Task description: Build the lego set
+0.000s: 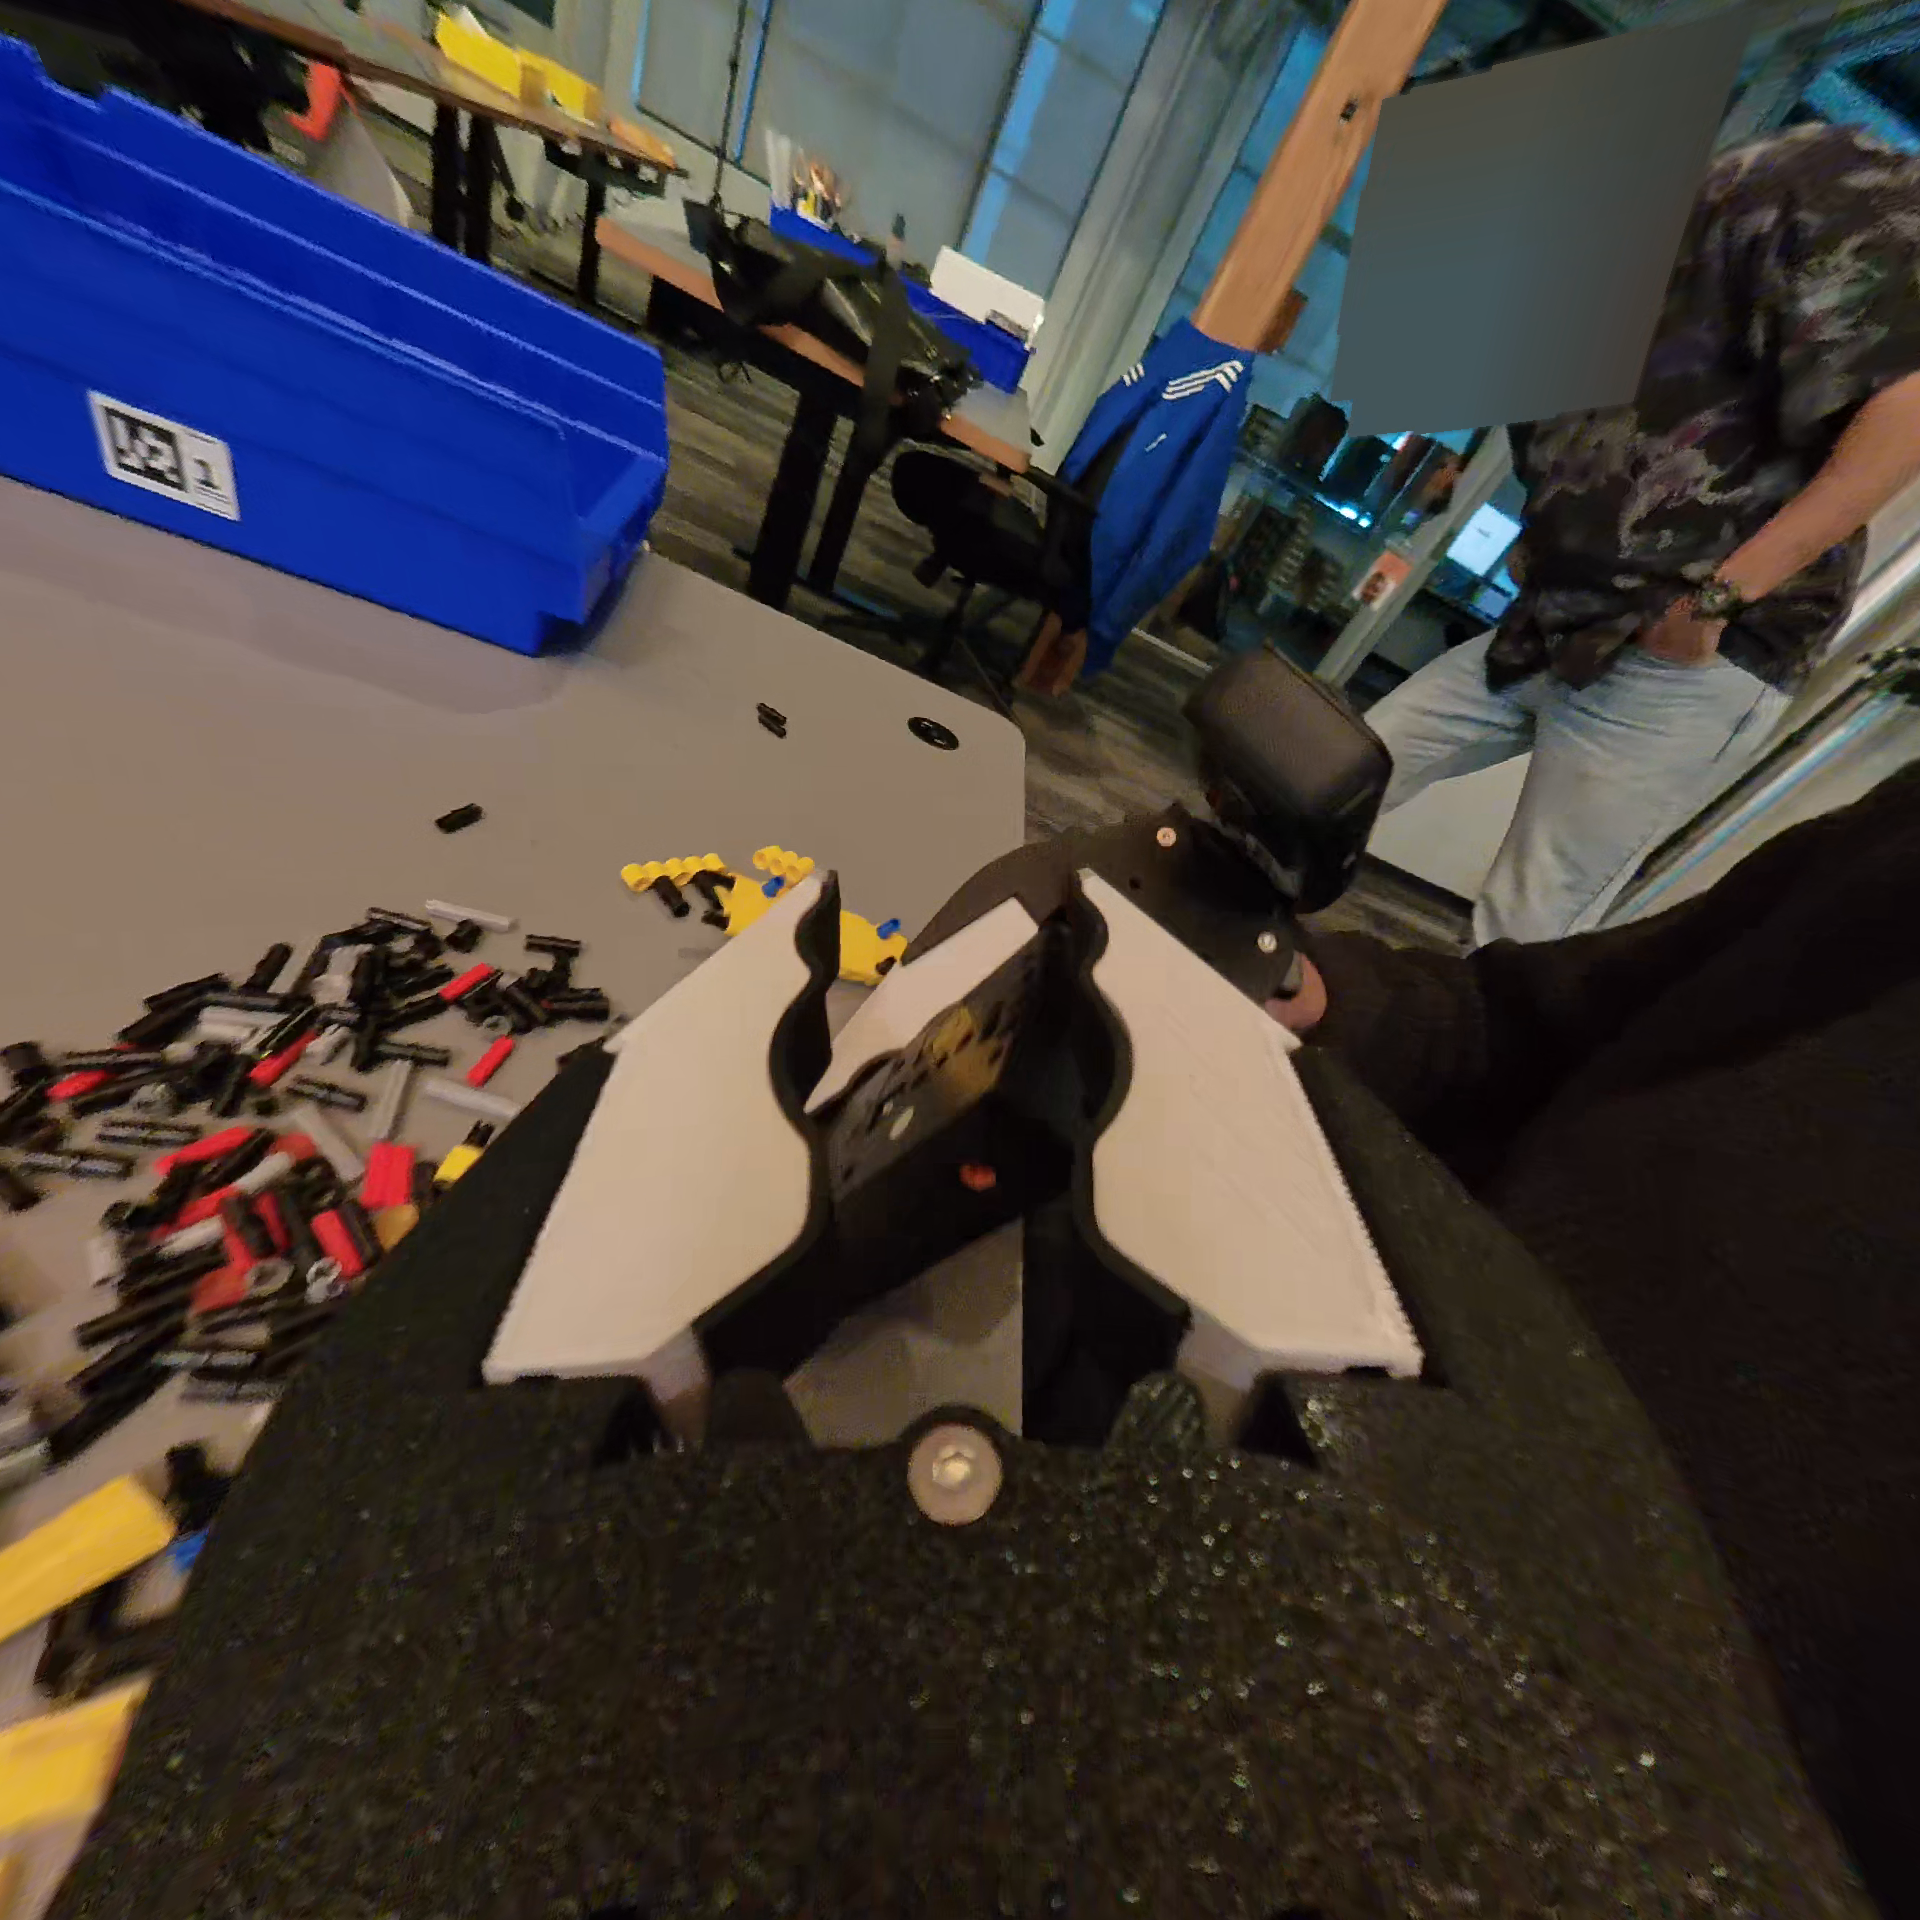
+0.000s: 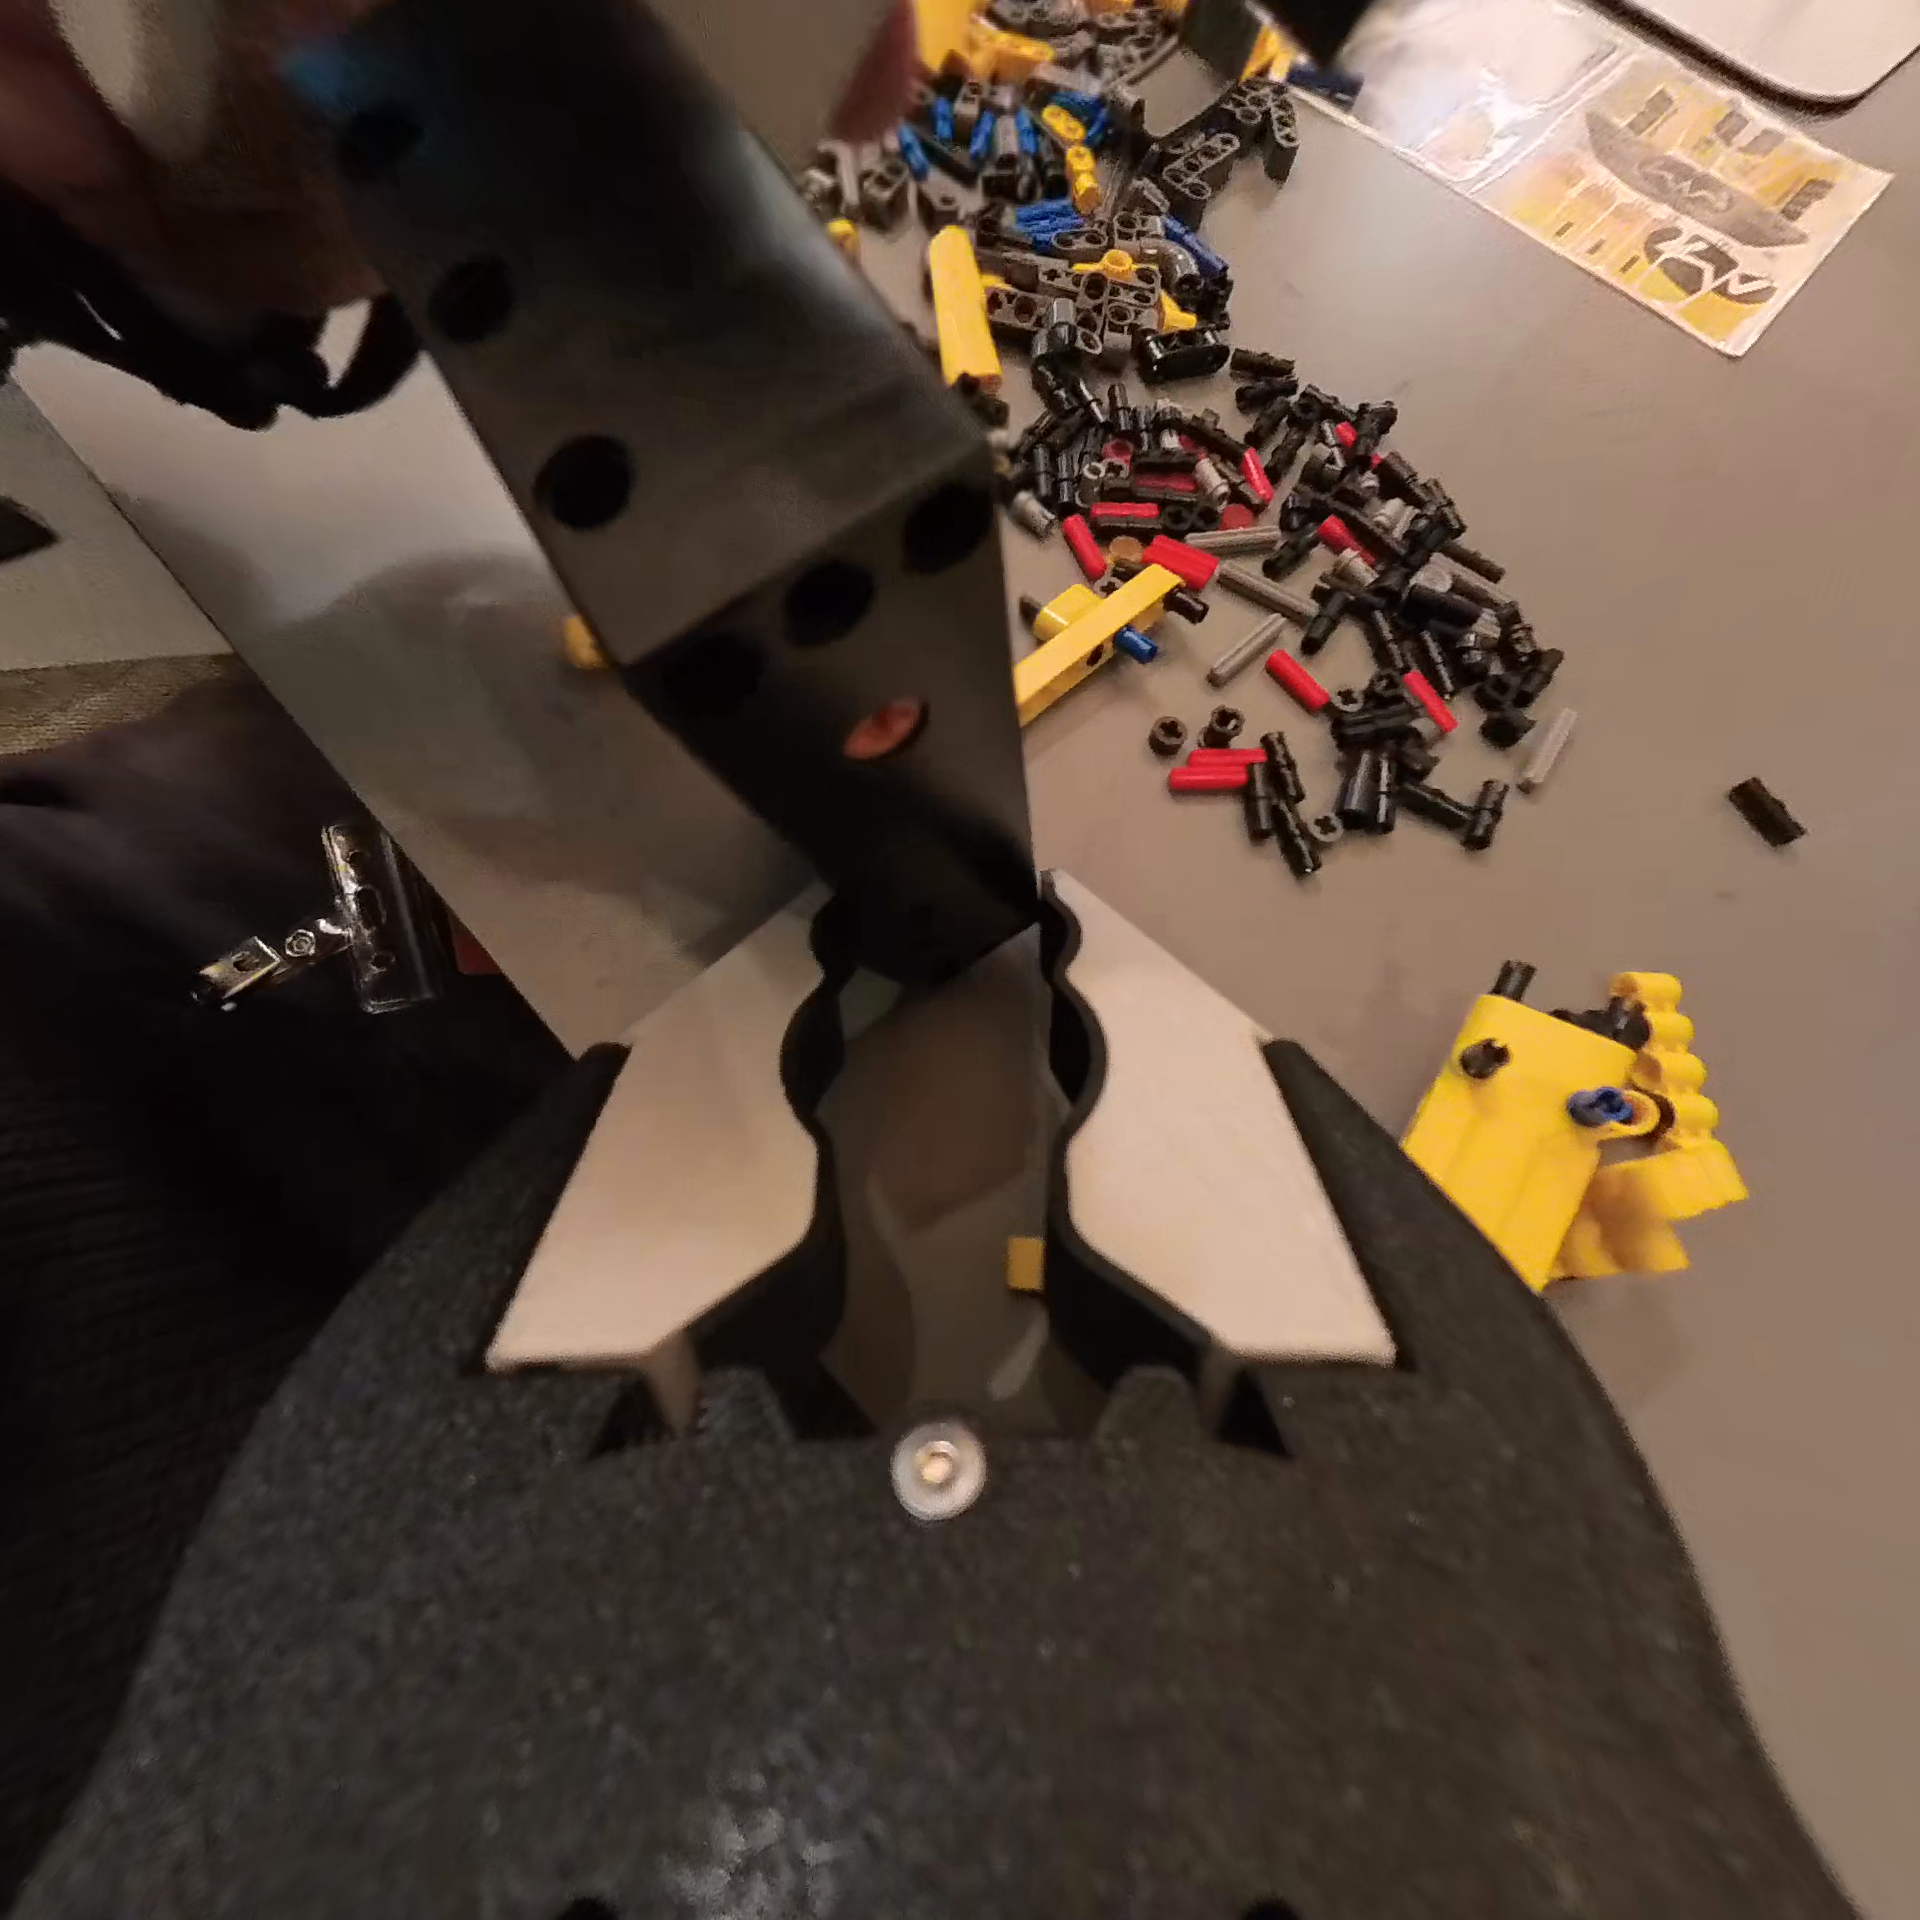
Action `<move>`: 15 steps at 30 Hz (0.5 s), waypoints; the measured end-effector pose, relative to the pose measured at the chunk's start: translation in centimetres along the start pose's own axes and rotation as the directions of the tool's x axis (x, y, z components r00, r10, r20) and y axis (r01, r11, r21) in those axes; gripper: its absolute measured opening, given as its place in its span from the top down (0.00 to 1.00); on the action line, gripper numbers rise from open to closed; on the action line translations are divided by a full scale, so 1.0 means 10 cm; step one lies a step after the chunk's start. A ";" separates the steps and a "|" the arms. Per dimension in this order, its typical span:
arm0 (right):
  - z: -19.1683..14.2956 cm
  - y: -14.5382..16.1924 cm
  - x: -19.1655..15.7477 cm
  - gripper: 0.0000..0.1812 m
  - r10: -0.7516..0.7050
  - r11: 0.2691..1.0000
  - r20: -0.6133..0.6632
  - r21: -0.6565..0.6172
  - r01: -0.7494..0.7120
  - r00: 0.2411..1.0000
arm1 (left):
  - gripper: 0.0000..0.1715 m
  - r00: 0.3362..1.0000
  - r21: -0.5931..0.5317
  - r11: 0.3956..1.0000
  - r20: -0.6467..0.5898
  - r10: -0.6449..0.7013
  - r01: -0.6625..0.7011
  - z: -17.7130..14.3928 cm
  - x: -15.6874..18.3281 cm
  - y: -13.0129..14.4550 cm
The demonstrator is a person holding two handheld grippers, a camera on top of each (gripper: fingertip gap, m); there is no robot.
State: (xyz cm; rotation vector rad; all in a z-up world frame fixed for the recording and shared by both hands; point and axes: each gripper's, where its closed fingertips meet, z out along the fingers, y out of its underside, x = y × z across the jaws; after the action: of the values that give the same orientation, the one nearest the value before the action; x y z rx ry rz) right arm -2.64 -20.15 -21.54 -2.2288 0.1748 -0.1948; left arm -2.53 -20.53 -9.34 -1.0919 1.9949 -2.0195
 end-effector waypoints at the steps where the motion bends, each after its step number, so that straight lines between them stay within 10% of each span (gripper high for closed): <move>1: 0.00 0.00 0.00 0.81 0.003 1.000 0.006 -0.001 -0.003 1.000 | 0.75 1.000 0.003 1.000 0.008 0.011 -0.011 -0.06 0.00 0.02; 6: 0.02 0.00 0.00 0.81 0.002 1.000 0.057 -0.013 -0.001 0.998 | 0.73 0.990 -0.039 0.996 -0.122 0.075 -0.080 -0.17 0.24 0.25; 15: -0.12 -0.20 -0.13 0.82 -0.074 0.997 0.177 0.040 0.068 0.981 | 0.75 0.991 -0.123 0.987 0.066 0.114 -0.105 0.14 -0.05 0.44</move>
State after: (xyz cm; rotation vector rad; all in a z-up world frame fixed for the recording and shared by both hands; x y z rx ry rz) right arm -4.01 -19.65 -19.33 -2.2067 -0.0057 -0.0363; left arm -3.20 -21.99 -13.64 -1.0362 2.1126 -1.8018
